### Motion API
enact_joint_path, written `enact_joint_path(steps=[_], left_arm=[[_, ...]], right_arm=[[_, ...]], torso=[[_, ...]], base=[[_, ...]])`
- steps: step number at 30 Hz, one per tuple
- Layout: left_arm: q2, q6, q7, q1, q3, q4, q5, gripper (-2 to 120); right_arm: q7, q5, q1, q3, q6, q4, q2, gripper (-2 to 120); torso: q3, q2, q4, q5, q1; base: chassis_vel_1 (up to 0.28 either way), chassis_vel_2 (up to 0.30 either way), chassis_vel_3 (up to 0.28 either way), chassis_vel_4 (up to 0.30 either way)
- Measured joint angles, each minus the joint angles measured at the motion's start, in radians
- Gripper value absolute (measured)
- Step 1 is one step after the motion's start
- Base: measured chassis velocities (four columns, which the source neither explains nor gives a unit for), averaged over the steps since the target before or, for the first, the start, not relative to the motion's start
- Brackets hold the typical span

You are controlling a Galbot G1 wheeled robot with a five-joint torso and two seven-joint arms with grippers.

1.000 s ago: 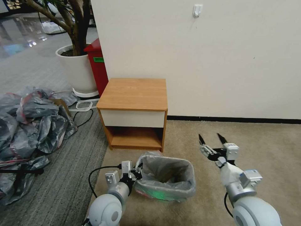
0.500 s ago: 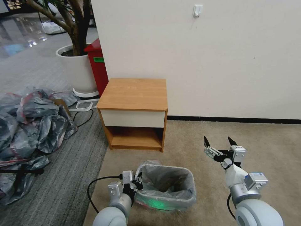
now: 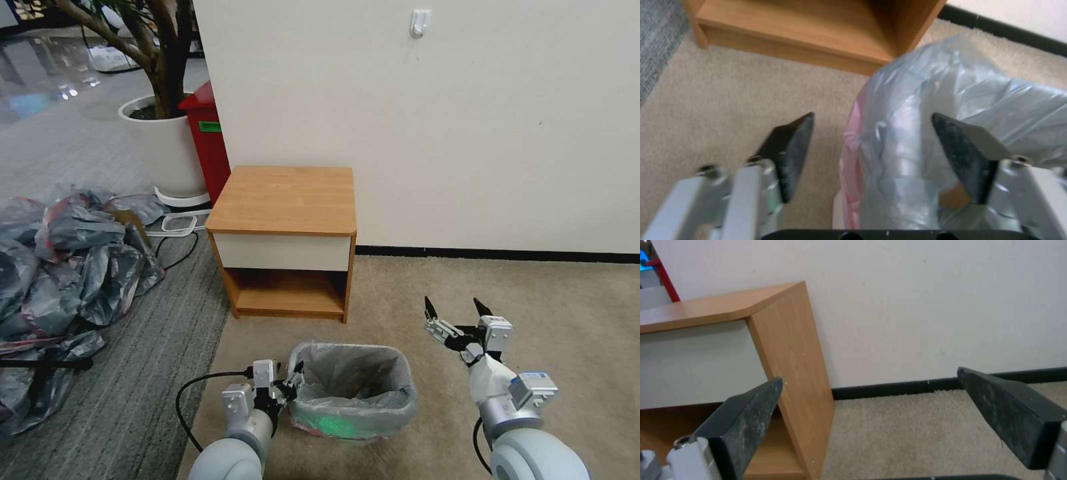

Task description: Pick up the garbage bag from the table and place it over the trash can.

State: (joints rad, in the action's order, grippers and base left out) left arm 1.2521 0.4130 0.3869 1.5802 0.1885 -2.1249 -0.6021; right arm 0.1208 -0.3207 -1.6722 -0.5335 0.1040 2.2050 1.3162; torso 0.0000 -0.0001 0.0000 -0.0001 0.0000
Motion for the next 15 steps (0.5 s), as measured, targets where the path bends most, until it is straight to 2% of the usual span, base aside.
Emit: enact_joint_path(steps=[1,4,8,12,14,15], left_arm=[[0.000,0.000,0.000,0.000,0.000,0.000,0.000,72],[-0.008,-0.002,-0.016,0.015,0.017,-0.034,-0.003,86],[-0.017,-0.010,-0.039,0.048,0.049,-0.081,-0.004,98],[-0.021,-0.038,-0.066,0.073,0.079,-0.107,0.003,99],[-0.023,-0.143,-0.146,0.125,0.149,-0.142,0.115,100],[-0.023,-0.143,-0.146,0.125,0.149,-0.142,0.115,100]], right_arm=[[0.000,0.000,0.000,0.000,0.000,0.000,0.000,100],[0.000,-0.021,-0.020,-0.002,-0.009,0.000,0.004,100],[-0.004,-0.046,-0.047,-0.007,-0.021,0.006,0.010,100],[-0.016,-0.050,-0.065,-0.014,-0.037,0.007,0.012,100],[-0.040,-0.048,-0.101,-0.025,-0.082,-0.001,0.017,100],[-0.040,-0.048,-0.101,-0.025,-0.082,-0.001,0.017,100]], torso=[[0.000,0.000,0.0000,0.0000,0.000],[0.000,0.000,0.0000,0.0000,0.000],[0.000,0.000,0.0000,0.0000,0.000],[0.000,0.000,0.0000,0.0000,0.000],[0.000,0.000,0.0001,0.0001,0.000],[0.000,0.000,0.0001,0.0001,0.000]], base=[[0.000,0.000,0.000,0.000],[0.000,0.000,0.000,0.000],[0.000,0.000,0.000,0.000],[0.000,0.000,0.000,0.000],[0.000,0.000,0.000,0.000],[0.000,0.000,0.000,0.000]])
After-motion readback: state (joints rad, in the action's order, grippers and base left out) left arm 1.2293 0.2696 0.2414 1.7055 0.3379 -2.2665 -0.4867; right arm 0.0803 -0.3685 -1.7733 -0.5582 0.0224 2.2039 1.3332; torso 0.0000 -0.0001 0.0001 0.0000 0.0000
